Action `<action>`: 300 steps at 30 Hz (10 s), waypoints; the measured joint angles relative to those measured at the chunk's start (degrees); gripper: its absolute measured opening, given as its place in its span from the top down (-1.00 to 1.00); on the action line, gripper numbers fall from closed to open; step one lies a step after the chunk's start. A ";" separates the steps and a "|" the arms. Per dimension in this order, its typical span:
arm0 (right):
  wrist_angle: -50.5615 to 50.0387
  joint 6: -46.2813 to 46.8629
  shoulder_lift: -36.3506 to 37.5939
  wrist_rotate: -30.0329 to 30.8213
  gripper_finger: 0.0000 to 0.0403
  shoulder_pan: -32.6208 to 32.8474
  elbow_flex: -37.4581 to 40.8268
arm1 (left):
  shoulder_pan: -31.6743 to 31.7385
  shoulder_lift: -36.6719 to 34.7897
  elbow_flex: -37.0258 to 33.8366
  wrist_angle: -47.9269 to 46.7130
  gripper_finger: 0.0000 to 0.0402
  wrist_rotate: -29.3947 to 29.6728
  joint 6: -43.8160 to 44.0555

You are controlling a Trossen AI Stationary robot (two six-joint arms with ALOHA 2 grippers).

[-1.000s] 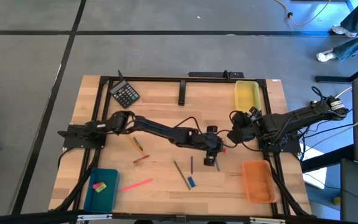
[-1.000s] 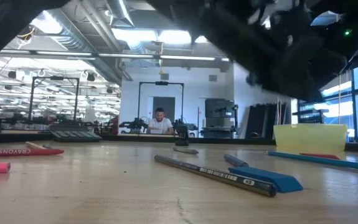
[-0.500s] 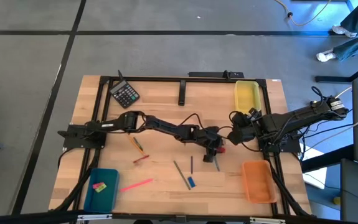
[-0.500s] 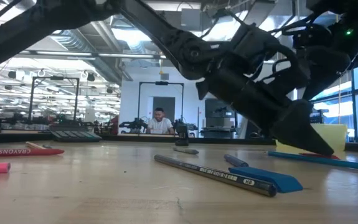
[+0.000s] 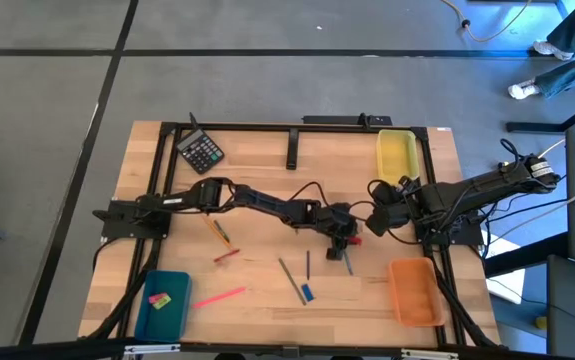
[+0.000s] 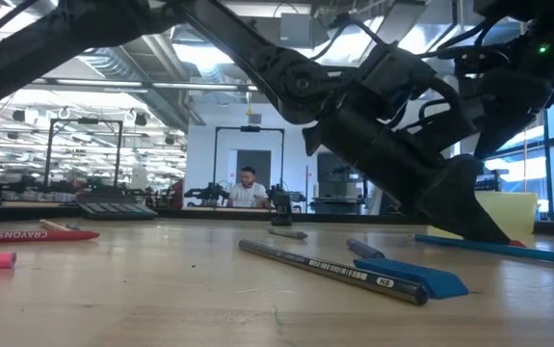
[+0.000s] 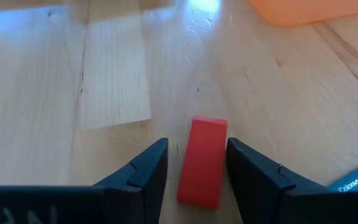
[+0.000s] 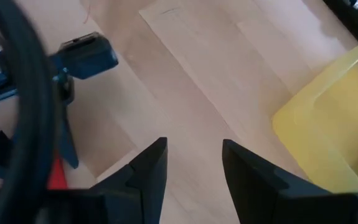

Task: Sort crayons/erasers/pens/pencils in bins
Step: Put the red eraser into the blue bin, then put the blue eraser into the blue bin

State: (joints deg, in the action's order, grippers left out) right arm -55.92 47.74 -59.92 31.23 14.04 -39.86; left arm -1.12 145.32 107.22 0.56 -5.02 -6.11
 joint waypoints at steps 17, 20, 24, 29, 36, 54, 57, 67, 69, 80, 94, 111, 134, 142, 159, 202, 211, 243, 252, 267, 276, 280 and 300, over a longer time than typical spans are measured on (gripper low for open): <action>-1.81 -0.26 0.02 4.28 0.22 0.02 0.00 | -0.07 -3.62 -0.55 -4.21 0.44 4.94 5.58; -1.89 -0.25 0.02 4.38 0.22 0.02 0.00 | 0.00 -5.98 -0.54 -5.63 0.44 6.27 5.58; -2.12 -0.23 0.02 5.13 0.22 0.02 0.00 | -0.24 -7.47 -0.42 -6.81 0.44 7.43 5.58; -2.53 -0.21 0.02 5.12 0.22 0.02 0.00 | -0.44 -8.68 -0.35 -6.61 0.44 7.40 5.43; -2.76 -0.10 0.02 4.70 0.22 0.02 0.00 | -0.49 -5.35 -0.33 -5.23 0.39 3.86 -2.73; -1.12 -0.26 0.02 9.99 0.22 0.02 0.00 | 1.97 -1.96 -0.08 -4.33 0.11 3.56 0.11; -1.14 -0.30 0.01 10.31 0.22 0.02 0.00 | 2.02 -2.15 0.04 -6.14 0.18 4.61 0.23; -1.04 -0.28 0.01 14.04 0.22 0.02 0.00 | 1.24 -2.18 -0.07 -6.65 0.60 8.74 1.29; -0.93 -0.26 0.02 15.10 0.22 0.02 0.00 | 1.03 -2.18 -0.07 -6.65 0.69 8.85 1.34; -6.92 7.48 0.02 23.15 0.22 0.02 0.00 | -1.47 -1.60 7.10 -15.80 0.97 17.09 -0.24; -5.06 8.94 0.00 23.20 0.22 0.02 0.80 | -3.13 -2.50 10.99 -28.58 0.94 15.70 3.06; 54.52 -20.43 -0.03 18.36 0.22 3.78 27.15 | -6.12 -14.14 11.07 -37.23 0.93 13.45 2.62; 68.04 -25.31 -0.02 6.84 0.22 3.76 30.80 | -11.26 -25.11 -7.29 -39.83 0.93 17.18 14.40; 68.61 -26.61 -0.02 7.23 0.22 3.76 30.80 | -11.49 -35.70 -26.21 -33.26 0.93 17.53 24.65; 76.21 -21.76 -0.38 11.01 0.22 0.85 30.75 | -20.54 -53.23 -38.29 -61.56 0.93 19.47 53.82; 72.20 -13.84 -2.01 6.63 0.22 -0.07 30.77 | -61.18 -54.80 -55.94 -57.09 0.93 -8.06 116.69; 72.28 -14.59 -2.01 6.62 0.22 -0.07 30.77 | -59.34 -54.80 -56.08 -59.00 0.61 -9.99 116.68; 75.54 -24.06 -2.01 2.09 0.22 -0.07 30.75 | -49.14 -71.01 -47.59 -58.48 0.35 18.31 104.38; 75.65 -24.04 -2.01 2.13 0.22 -0.06 30.75 | -43.32 -68.71 -46.58 -42.91 0.35 31.65 84.16; 75.92 -24.05 -2.01 3.17 0.22 -0.06 30.75 | -19.46 -48.47 -46.62 -8.83 0.35 7.60 30.68; 76.06 -24.02 -2.01 4.19 0.22 -0.06 30.75 | -11.33 -36.83 -46.60 10.39 0.32 2.62 7.15; 76.28 -23.33 -2.01 4.67 0.22 -0.06 30.75 | -9.20 -32.94 -46.59 18.86 0.22 -5.39 7.08; 77.15 -24.43 -1.99 4.67 0.22 -0.04 30.77 | -12.20 -20.85 -26.54 -2.82 0.05 -12.48 -14.59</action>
State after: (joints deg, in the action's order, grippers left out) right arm 21.23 23.31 -61.91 35.90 14.00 -9.08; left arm -13.32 124.46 80.68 -2.26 -17.50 -20.71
